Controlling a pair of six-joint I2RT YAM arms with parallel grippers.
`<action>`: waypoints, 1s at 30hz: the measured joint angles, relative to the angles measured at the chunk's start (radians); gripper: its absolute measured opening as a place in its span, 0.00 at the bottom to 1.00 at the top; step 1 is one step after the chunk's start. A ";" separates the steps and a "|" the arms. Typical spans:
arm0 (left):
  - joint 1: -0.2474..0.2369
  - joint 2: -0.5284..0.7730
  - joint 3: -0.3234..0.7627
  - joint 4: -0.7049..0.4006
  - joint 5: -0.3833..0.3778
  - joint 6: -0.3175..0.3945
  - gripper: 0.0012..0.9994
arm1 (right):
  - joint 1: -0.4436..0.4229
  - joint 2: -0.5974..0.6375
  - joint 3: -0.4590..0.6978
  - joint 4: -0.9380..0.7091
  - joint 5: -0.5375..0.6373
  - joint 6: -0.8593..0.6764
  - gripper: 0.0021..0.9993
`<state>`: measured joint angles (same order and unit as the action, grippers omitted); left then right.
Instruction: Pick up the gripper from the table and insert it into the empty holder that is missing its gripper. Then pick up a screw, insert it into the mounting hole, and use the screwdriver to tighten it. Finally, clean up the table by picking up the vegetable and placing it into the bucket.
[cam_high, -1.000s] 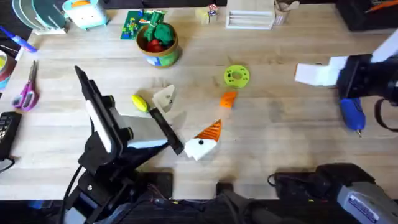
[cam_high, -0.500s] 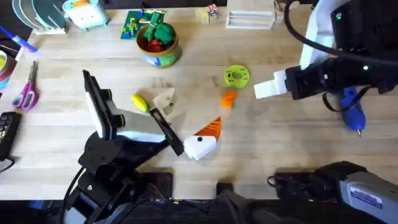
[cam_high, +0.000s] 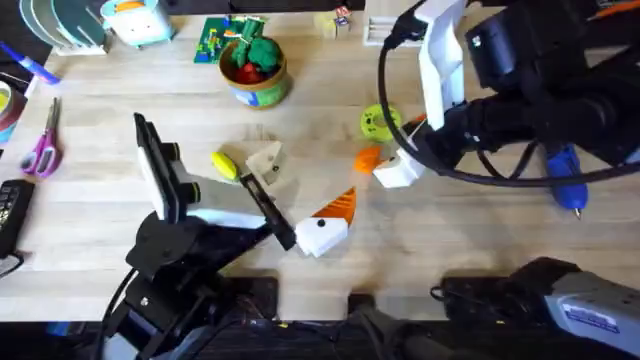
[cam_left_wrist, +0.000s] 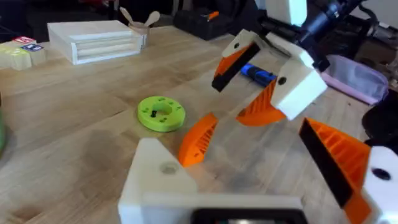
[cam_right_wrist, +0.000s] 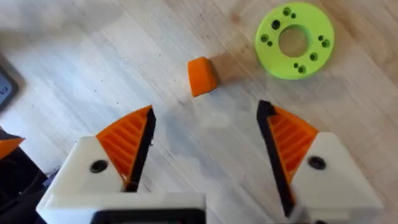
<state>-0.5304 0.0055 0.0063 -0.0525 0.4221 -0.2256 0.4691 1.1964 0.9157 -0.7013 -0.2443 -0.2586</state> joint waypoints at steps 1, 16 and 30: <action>0.000 0.000 0.000 0.000 0.000 0.000 0.99 | 0.006 0.015 0.000 0.000 0.004 -0.005 0.99; 0.000 0.000 0.000 0.000 0.000 0.000 0.99 | 0.052 0.195 0.000 0.116 0.016 -0.027 0.78; 0.000 0.000 0.000 0.000 0.000 0.000 0.99 | 0.052 0.198 0.000 0.126 0.016 -0.034 0.34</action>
<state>-0.5304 0.0055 0.0063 -0.0525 0.4221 -0.2256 0.5209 1.3945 0.9157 -0.5751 -0.2287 -0.2921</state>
